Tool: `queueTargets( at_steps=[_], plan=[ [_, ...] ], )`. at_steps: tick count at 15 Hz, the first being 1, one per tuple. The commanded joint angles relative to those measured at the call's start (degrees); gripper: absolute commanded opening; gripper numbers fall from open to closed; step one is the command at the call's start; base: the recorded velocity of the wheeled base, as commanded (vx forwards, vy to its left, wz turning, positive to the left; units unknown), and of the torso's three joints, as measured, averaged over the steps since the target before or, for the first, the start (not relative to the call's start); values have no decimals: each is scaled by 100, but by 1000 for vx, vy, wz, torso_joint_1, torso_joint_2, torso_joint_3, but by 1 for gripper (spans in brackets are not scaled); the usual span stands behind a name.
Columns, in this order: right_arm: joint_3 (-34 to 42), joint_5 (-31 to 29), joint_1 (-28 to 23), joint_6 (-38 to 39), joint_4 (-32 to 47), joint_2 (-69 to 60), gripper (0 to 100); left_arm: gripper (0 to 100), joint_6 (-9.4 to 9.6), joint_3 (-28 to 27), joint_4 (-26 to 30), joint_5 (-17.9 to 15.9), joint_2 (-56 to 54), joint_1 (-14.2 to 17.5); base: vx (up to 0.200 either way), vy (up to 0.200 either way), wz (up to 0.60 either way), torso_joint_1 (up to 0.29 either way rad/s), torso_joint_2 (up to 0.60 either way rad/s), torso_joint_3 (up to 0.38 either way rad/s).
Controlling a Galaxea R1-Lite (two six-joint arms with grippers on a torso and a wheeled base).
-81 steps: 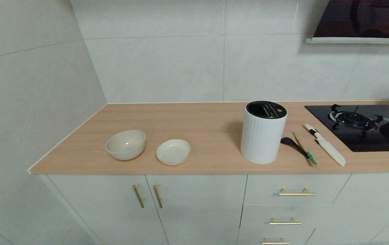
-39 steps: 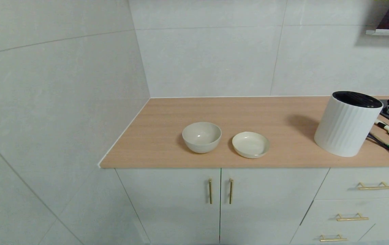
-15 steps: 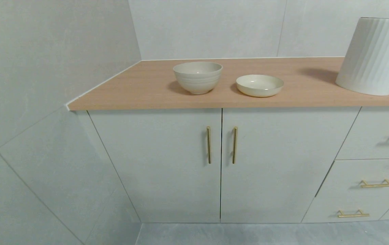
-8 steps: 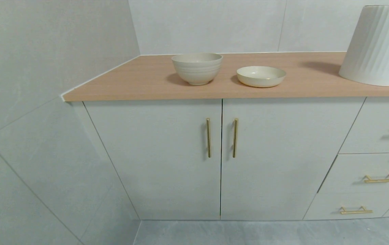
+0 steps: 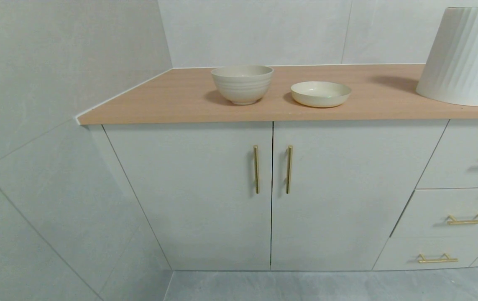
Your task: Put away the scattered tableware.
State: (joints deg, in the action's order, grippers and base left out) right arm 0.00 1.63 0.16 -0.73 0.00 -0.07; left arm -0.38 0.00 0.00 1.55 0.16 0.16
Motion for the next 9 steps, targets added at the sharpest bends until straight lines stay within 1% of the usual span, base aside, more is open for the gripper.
queueTargets(
  at_steps=[1, 3, 4, 5, 6, 7, 8, 9],
  plan=[
    [0, 4, 2, -6, 0, 7, 100, 100, 3, 0, 0, 3, 2, 2, 0, 0, 0, 0, 0, 0],
    [0, 12, 2, -67, 0, 7, 100, 100, 3, 0, 0, 3, 2, 2, 0, 0, 0, 0, 0, 0],
    [-132, 56, 2, -85, -9, 25, 100, 100, 3, 0, 0, 3, 2, 2, 0, 0, 0, 0, 0, 0],
    [-738, 320, 63, 12, 44, 245, 100, 100, 3, 0, 0, 3, 2, 2, 0, 0, 0, 0, 0, 0],
    [-738, 320, 63, 12, 44, 245, 100, 100, 3, 0, 0, 3, 2, 2, 0, 0, 0, 0, 0, 0],
    [-1274, 909, 134, 135, 18, 1220, 100, 100, 3, 0, 0, 3, 2, 2, 0, 0, 0, 0, 0, 0],
    [-1521, 1190, 142, 135, 9, 1871, 100, 100, 3, 0, 0, 3, 2, 2, 0, 0, 0, 0, 0, 0],
    [-1714, 1296, 142, 135, 9, 2407, 100, 100, 3, 0, 0, 3, 2, 2, 0, 0, 0, 0, 0, 0]
  ],
)
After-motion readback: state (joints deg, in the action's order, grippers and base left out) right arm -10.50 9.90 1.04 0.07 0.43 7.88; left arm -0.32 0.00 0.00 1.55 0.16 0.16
